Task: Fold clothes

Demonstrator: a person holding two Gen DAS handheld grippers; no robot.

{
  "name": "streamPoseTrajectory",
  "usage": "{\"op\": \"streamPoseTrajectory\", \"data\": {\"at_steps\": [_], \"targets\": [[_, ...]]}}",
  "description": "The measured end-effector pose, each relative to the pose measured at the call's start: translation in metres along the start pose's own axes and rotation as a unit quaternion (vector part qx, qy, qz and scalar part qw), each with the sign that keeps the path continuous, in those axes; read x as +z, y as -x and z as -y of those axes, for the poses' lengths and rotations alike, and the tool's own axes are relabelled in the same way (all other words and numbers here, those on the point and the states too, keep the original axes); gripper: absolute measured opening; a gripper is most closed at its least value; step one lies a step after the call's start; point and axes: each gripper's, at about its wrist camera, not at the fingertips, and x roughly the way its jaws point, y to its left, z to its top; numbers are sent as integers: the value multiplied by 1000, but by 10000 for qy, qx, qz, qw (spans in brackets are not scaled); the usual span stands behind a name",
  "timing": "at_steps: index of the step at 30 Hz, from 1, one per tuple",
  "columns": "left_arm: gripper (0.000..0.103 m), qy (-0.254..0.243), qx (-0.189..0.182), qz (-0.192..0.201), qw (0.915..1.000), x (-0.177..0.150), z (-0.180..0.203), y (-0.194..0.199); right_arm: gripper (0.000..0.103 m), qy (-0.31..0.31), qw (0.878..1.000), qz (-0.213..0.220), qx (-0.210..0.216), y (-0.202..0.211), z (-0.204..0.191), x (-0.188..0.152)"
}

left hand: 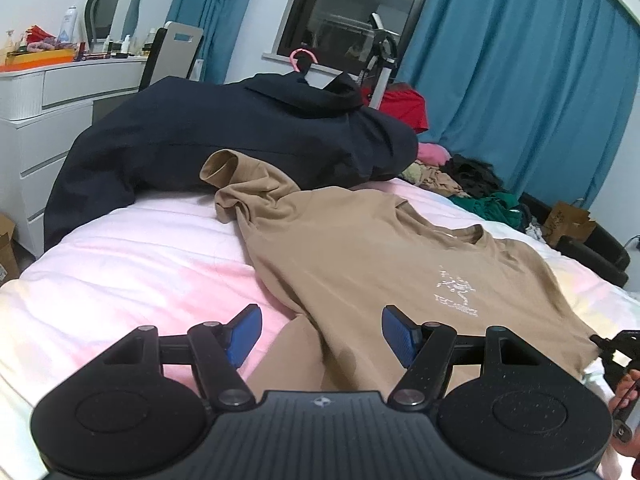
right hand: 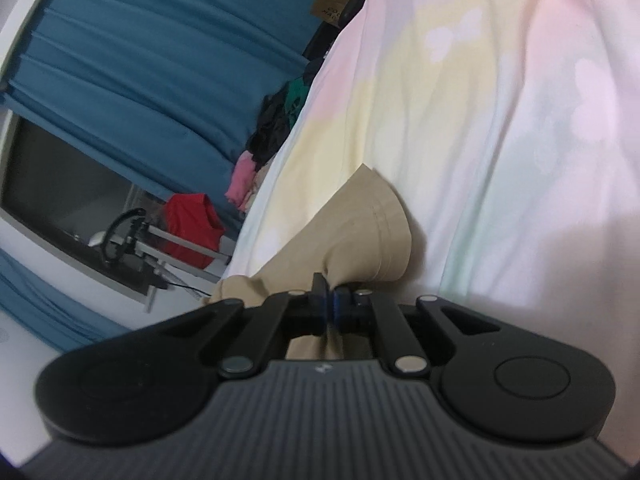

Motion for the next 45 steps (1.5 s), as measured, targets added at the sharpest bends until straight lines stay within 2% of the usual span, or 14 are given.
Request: {"op": "streamPoseTrajectory", "data": {"at_steps": [2, 5, 10, 12, 15, 17, 18, 19, 20, 21, 29, 35, 40, 45], "targets": [[69, -87, -14, 22, 10000, 0, 3, 2, 16, -190, 9996, -87, 165, -7, 6, 2], [69, -289, 6, 59, 9996, -2, 10, 1, 79, -406, 9982, -258, 367, -22, 15, 2], [69, -459, 3, -29, 9989, -3, 16, -6, 81, 24, 9984, -247, 505, -50, 10, -2], [69, -480, -7, -72, 9988, -3, 16, -9, 80, 249, 9979, -189, 571, -62, 5, -1], [69, -499, -16, -118, 9987, -3, 17, -15, 78, 133, 9982, 32, 581, -81, 7, 10], [69, -494, 11, -115, 9987, -2, 17, -19, 69, 161, 9980, 118, 601, -89, 5, 17], [69, -520, -1, -119, 9986, -2, 19, -20, 49, 316, 9981, 82, 517, -93, 1, 22], [69, -548, -17, -123, 9984, -1, 21, -22, 36, 513, 9980, 51, 372, -98, -5, 25], [69, -576, -33, -128, 9983, 0, 22, -24, 11, 703, 9973, 23, 228, -102, -10, 28], [69, -610, -52, -124, 9980, 0, 24, -24, 5, 823, 9966, 29, 92, -105, -16, 31], [69, -762, -152, -85, 9969, 2, 26, -12, 4, 2017, 9743, 727, -693, -82, -80, 60], [69, -681, -102, -148, 9975, 11, 15, -1, 4, 2954, 9392, 1167, -1305, -61, -132, 61], [69, -945, 84, -182, 9953, 20, 8, 5, 5, 3628, 9068, 1421, -1612, -55, -189, 24], [72, -1162, 181, -123, 9930, 27, -3, 14, 5, 4545, 8695, 1378, -1357, -55, -250, -57]]}}
